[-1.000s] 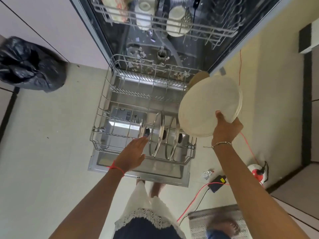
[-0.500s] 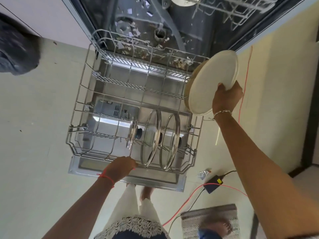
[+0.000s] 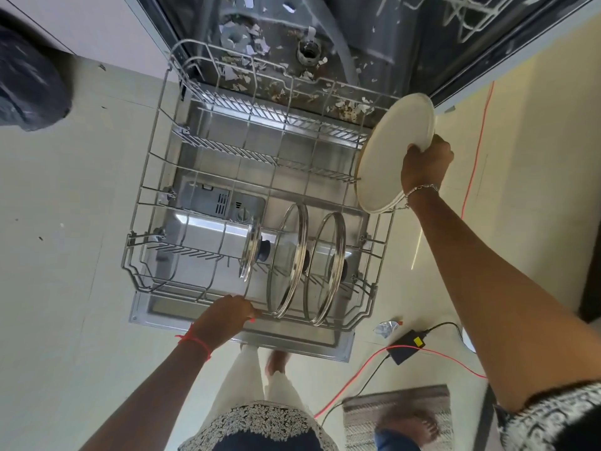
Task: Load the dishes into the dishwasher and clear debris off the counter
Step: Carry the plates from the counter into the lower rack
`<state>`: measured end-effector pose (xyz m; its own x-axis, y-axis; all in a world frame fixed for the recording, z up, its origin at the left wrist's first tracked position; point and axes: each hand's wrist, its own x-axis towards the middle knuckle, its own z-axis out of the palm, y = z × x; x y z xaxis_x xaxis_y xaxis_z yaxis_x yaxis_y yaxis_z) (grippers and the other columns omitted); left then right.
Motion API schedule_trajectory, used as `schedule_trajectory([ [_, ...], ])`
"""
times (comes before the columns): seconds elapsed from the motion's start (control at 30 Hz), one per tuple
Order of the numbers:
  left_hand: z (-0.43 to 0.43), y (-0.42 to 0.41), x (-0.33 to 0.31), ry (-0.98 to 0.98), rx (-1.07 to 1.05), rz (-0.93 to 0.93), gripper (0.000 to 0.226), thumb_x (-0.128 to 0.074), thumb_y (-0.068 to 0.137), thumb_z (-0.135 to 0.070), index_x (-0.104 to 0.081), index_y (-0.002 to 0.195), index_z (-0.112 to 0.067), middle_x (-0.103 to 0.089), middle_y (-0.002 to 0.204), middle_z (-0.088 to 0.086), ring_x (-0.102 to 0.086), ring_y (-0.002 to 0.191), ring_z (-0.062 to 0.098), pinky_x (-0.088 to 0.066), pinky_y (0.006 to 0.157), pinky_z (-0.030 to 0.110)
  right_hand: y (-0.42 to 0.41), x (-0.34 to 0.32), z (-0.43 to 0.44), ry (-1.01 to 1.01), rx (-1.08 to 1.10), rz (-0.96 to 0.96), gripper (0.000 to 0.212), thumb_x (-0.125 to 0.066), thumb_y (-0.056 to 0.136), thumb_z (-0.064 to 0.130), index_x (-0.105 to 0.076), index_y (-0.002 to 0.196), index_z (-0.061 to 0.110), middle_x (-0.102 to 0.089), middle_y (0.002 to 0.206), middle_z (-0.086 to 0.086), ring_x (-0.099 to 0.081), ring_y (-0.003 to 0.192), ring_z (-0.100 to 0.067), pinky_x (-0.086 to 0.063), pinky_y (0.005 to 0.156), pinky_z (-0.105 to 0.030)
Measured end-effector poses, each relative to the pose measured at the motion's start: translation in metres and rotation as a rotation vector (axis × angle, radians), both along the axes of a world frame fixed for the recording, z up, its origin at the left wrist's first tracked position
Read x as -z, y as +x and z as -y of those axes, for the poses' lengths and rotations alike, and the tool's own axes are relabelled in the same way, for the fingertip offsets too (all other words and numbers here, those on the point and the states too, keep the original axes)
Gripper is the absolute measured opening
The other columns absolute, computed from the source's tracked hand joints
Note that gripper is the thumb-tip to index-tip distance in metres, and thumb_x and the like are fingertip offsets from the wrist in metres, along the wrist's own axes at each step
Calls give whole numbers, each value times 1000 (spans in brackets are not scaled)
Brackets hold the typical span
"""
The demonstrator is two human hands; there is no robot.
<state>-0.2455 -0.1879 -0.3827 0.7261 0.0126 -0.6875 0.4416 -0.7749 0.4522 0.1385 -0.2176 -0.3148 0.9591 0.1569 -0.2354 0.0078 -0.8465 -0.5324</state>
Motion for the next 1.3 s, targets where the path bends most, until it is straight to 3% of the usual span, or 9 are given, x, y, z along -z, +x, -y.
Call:
schedule_trajectory([
  [0.2, 1, 4, -4, -29, -85, -18, 36, -49, 94, -7, -58, 127, -19, -62, 124, 2, -58, 113, 15, -43, 102, 27, 2, 13, 0, -21, -7, -49, 33, -52, 90, 11, -54, 122, 1, -55, 122, -12, -45, 117, -27, -40, 91, -27],
  [0.3, 2, 5, -7, -54, -158, 1, 37, -51, 94, -7, -57, 128, -21, -63, 123, 1, -60, 112, 12, -43, 102, 23, 4, 14, 2, 34, -12, -27, 34, -57, 87, 11, -58, 120, 2, -62, 115, -13, -56, 109, -28, -46, 89, -27],
  [0.4, 2, 6, -10, -45, -163, -1, 38, -50, 95, -9, -54, 130, -24, -62, 125, -2, -59, 113, 9, -41, 102, 20, 6, 5, 3, 114, -57, 7, 36, -59, 86, 10, -58, 122, 5, -64, 116, -10, -59, 105, -23, -43, 86, -19],
  [0.5, 3, 8, -11, -37, -169, -21, 39, -50, 95, -9, -54, 130, -25, -62, 125, -2, -58, 113, 9, -41, 102, 20, 7, 0, 5, 173, -88, 14, 42, -59, 84, 3, -56, 126, 7, -62, 121, -8, -59, 108, -23, -45, 95, -24],
  [0.6, 4, 8, -11, -29, -171, -42, 39, -51, 94, -9, -54, 130, -25, -62, 125, -2, -58, 112, 9, -41, 101, 20, 9, 2, 8, 73, -135, 37, 43, -59, 84, 4, -56, 127, 7, -61, 122, -6, -58, 109, -24, -43, 102, -31],
  [0.9, 8, 10, -21, -19, -167, -64, 34, -50, 94, -6, -58, 126, -12, -61, 124, 11, -58, 113, 23, -43, 102, 29, -12, -3, 25, 65, -214, 49, 39, -55, 84, -1, -55, 123, 3, -53, 131, -10, -47, 123, -25, -30, 103, -17],
  [1.1, 0, 25, -48, 66, -68, -69, 34, -40, 100, -19, -50, 131, -7, -54, 131, 8, -52, 120, 18, -41, 101, 29, -33, -24, 37, -82, -422, -50, 37, -53, 89, 3, -54, 125, 0, -46, 139, -11, -44, 128, -24, -27, 106, -21],
  [1.3, -26, 39, -94, 125, -207, 68, 37, -38, 100, -22, -47, 133, -8, -50, 134, 9, -48, 124, 20, -37, 103, 29, -60, -50, 49, -255, -585, -165, 41, -50, 93, 14, -46, 130, -3, -39, 143, -14, -40, 129, -28, -30, 107, -30],
])
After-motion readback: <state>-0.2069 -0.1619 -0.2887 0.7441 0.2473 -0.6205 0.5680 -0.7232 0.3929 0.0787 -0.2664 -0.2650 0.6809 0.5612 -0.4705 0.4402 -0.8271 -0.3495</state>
